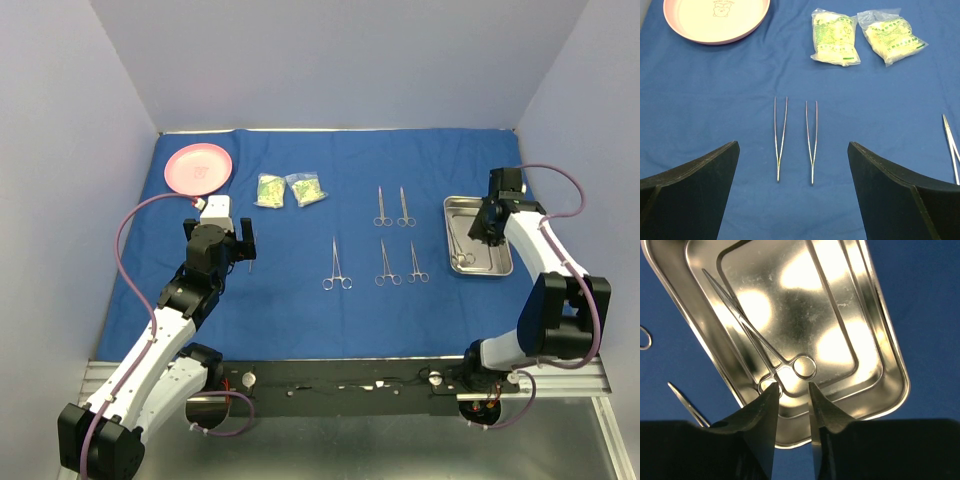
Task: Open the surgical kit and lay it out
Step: Pick up the medical item from the container.
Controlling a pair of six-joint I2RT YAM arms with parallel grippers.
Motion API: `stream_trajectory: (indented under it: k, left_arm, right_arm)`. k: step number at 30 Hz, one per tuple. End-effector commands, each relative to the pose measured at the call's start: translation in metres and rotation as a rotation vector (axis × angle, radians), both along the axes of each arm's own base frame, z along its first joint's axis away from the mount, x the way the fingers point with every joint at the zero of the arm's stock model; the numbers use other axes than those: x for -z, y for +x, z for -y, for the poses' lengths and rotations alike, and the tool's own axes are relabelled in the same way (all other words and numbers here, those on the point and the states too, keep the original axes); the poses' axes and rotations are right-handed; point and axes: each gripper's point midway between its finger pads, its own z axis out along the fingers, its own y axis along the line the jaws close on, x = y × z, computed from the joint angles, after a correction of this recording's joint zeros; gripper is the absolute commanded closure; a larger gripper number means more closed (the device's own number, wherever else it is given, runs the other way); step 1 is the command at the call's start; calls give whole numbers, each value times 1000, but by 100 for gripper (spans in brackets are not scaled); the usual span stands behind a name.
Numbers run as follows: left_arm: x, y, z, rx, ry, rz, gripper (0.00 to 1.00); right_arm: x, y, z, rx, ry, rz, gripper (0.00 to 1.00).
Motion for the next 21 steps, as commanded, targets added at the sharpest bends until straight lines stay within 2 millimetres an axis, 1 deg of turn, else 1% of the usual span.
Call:
stream_trajectory:
  k: [1,2,3,5,10,21]
  left_arm:
    - [-3,2,0,-5,1,15,2]
    - [-3,2,0,-5,1,15,2]
    - [-4,2,0,-6,0,18,2]
    - [-3,2,0,-6,2,14,2]
    - [-3,2,1,-2,0,15,2]
    - [-4,2,0,-3,-1,19,2]
  right_arm:
    - [20,10,-14,-99,65,-43,69]
    - [22,12,-16,-115,75,-45,71]
    - [25,12,-18,-122,83,-56,71]
    - [31,15,-24,-152,114,-66,75]
    - [46,16,-37,-216,181,-113,76]
    - [70,19,-36,-231,183,-189,78]
